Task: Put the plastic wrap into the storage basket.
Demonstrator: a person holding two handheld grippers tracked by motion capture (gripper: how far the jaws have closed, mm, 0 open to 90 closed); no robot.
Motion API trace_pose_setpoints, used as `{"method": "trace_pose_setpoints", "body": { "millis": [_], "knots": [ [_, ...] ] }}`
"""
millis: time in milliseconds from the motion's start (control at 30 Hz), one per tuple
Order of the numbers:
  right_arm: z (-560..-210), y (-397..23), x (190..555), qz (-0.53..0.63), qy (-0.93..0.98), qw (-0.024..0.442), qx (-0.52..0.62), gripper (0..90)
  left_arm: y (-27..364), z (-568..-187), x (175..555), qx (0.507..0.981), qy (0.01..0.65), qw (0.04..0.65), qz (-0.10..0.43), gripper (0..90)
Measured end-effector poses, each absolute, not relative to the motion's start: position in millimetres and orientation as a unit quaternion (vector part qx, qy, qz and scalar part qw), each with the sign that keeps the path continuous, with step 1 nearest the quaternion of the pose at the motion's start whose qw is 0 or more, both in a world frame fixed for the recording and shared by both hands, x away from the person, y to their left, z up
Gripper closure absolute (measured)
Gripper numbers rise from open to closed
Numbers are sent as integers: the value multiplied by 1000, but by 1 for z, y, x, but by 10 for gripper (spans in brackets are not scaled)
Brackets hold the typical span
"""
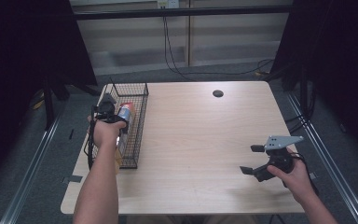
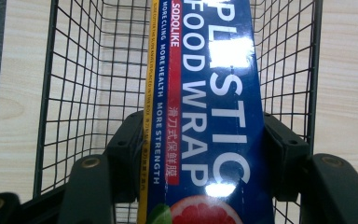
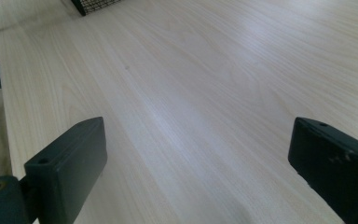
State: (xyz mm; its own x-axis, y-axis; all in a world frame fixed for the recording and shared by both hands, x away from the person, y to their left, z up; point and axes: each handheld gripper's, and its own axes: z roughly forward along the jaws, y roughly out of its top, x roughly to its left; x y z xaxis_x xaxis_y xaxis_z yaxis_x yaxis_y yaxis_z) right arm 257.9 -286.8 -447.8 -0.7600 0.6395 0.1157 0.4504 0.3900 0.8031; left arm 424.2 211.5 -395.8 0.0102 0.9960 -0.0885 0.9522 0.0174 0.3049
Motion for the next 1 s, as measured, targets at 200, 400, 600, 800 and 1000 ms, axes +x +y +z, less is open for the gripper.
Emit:
{"method": "trace_pose_setpoints", "body": {
  "millis": [200,400,600,800,1000],
  "knots": [
    [-448,-286,258,443,828,105,328,41,213,-396,424,695,700,143,77,414],
    [-448,-287,258,445,826,107,329,41,212,-396,424,697,698,142,80,410],
    [-447,-287,257,444,826,106,329,41,211,-396,424,701,694,145,77,401],
    [-447,-287,257,444,827,106,329,41,211,-396,423,709,685,147,80,385],
    [-447,-287,257,446,826,107,329,41,213,-392,422,705,686,161,77,341]
  ]
}}
